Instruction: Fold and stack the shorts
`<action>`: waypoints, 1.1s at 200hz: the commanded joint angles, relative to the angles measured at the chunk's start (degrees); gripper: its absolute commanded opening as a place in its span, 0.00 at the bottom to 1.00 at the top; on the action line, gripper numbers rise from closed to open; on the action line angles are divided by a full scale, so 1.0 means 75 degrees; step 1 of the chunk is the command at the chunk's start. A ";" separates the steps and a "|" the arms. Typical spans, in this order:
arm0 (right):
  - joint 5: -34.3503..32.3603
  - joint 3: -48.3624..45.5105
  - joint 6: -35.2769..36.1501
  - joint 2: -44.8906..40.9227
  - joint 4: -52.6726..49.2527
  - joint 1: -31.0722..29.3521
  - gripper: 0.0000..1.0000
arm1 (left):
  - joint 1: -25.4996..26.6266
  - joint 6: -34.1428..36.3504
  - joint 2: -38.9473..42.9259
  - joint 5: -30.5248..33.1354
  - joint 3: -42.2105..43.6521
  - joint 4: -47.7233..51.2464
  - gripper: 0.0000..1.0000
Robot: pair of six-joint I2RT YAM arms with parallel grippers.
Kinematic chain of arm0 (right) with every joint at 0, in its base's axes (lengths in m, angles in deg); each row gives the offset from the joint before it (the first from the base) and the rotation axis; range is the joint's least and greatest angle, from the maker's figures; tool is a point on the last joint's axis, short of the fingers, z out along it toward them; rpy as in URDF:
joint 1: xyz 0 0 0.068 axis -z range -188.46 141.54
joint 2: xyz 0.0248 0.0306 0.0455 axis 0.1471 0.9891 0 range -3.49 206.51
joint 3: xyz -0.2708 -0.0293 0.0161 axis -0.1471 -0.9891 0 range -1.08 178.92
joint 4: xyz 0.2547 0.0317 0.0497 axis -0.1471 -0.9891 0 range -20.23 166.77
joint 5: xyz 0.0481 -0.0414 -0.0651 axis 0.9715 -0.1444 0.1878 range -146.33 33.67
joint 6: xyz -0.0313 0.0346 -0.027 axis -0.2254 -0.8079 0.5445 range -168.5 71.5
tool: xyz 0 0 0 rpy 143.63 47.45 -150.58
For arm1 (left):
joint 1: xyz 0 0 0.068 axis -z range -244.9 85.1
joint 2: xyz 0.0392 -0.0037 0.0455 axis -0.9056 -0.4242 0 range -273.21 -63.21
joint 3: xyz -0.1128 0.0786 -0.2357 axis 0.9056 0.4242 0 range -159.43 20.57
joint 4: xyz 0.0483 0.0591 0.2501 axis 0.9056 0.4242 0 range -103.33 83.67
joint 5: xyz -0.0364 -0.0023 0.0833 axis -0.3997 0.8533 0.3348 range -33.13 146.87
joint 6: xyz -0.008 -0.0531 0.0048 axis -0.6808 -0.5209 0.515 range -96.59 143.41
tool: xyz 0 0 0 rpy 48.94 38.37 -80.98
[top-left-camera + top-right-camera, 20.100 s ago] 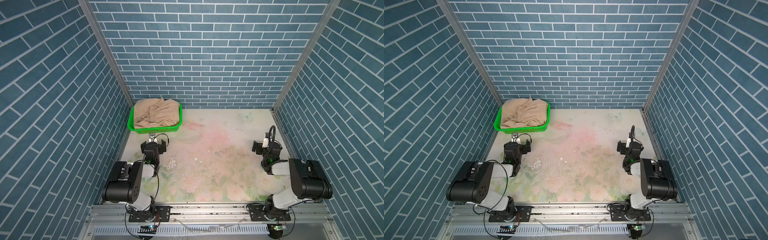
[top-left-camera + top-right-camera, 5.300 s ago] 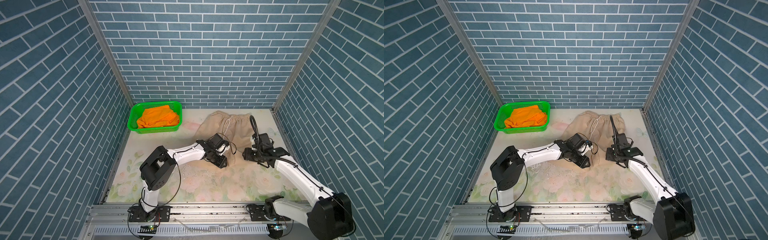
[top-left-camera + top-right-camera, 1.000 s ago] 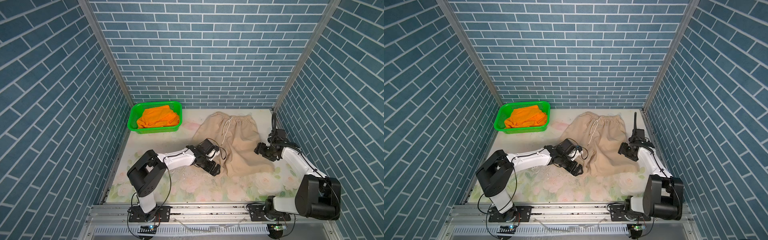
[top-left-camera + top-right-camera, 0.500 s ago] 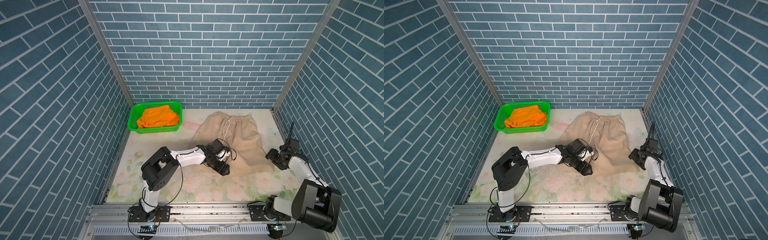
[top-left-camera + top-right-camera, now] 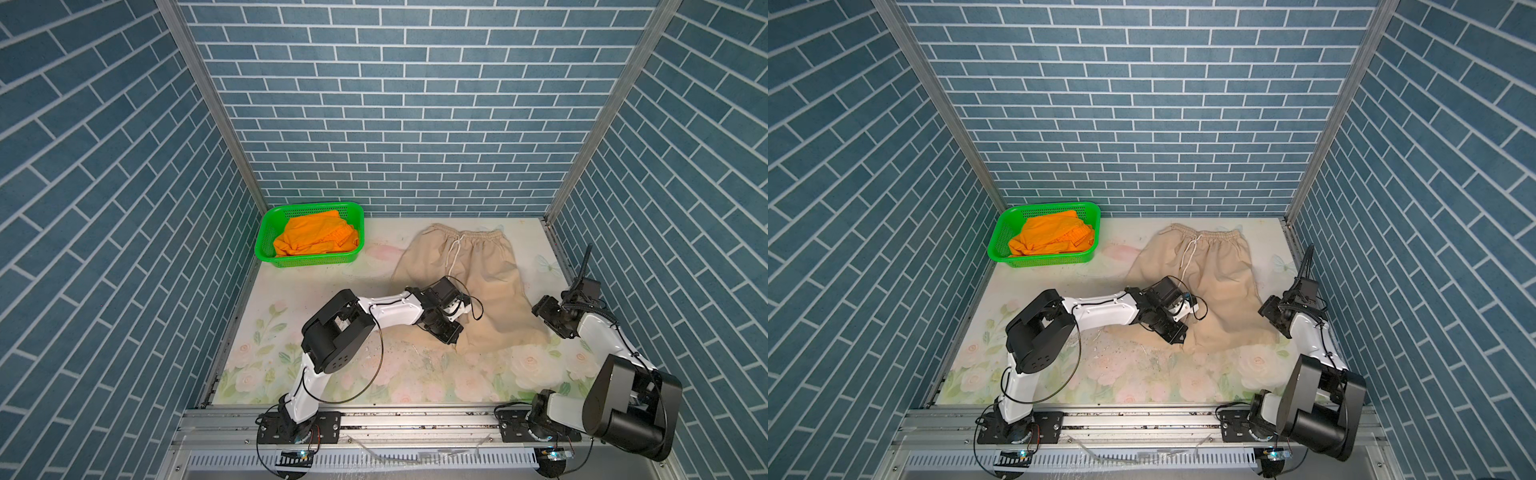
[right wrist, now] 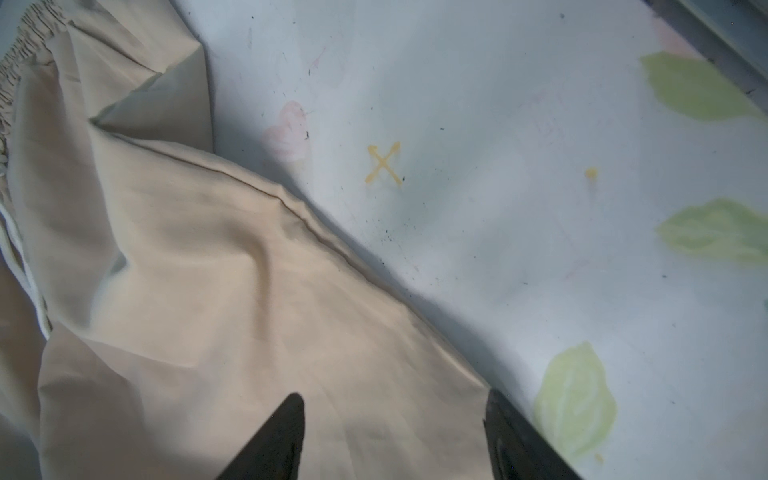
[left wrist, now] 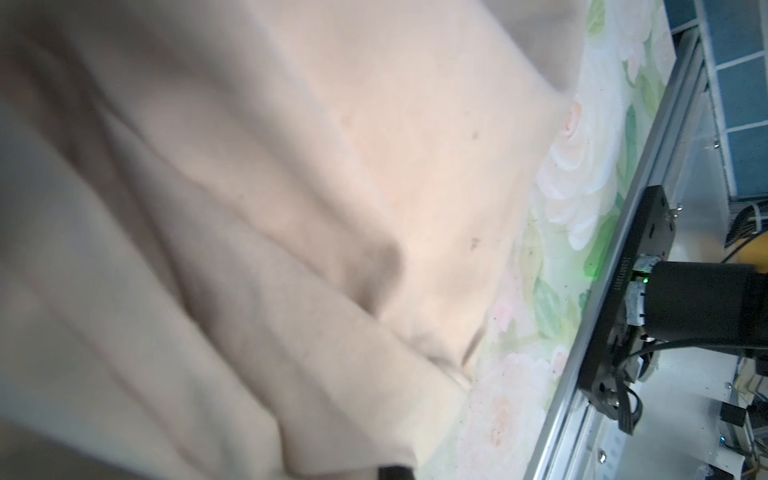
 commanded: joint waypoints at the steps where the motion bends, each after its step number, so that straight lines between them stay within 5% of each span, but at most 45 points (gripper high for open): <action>1: 0.0192 0.0506 0.0012 0.0437 0.0272 0.0044 0.70 | 0.0398 -0.0093 -0.0324 -0.0507 -0.0639 -0.0267 0.00; 28: 0.0493 0.1287 0.0094 0.1089 0.0332 0.0044 0.70 | 0.0963 -0.0042 -0.0852 -0.0205 -0.2050 0.0540 0.05; 36: 0.0573 0.1447 0.0097 0.1141 0.0329 0.0035 0.70 | 0.1030 -0.0031 -0.0850 0.0125 -0.2261 0.0947 0.21; 54: 0.0709 0.1609 0.0137 0.0991 0.0296 -0.0034 0.70 | 0.0764 -0.0160 -0.0410 0.0559 -0.2311 0.1694 0.90; 59: 0.0738 0.1631 0.0163 0.0932 0.0252 -0.0074 0.70 | 0.0607 -0.0166 -0.0241 0.0615 -0.2319 0.1922 0.99; 75: 0.0866 0.1628 0.0211 0.0718 0.0067 -0.0258 0.70 | -0.0018 0.0101 0.0244 0.0827 -0.2546 0.2742 1.00; 91: 0.0906 0.1412 0.0167 0.0361 0.0033 -0.0610 0.70 | -0.0571 0.0686 0.0530 0.1911 -0.2873 0.3393 1.00; 104: 0.0900 0.1124 0.0091 -0.0003 0.0120 -0.1083 0.70 | -0.1048 0.1050 0.0515 0.3054 -0.3063 0.3404 1.00; 123: 0.0854 0.0723 -0.0065 -0.0528 0.0237 -0.1814 0.70 | -0.1860 0.1335 0.0105 0.3396 -0.3330 0.2729 1.00; 156: 0.0877 0.0004 -0.0294 -0.1445 0.0678 -0.2847 0.70 | -0.2885 0.1564 -0.1229 0.3504 -0.4291 0.1710 1.00; 220: 0.1452 -0.0785 -0.0609 -0.2255 0.1653 -0.3294 0.70 | -0.3227 0.2191 -0.3519 0.2731 -0.6749 0.1973 1.00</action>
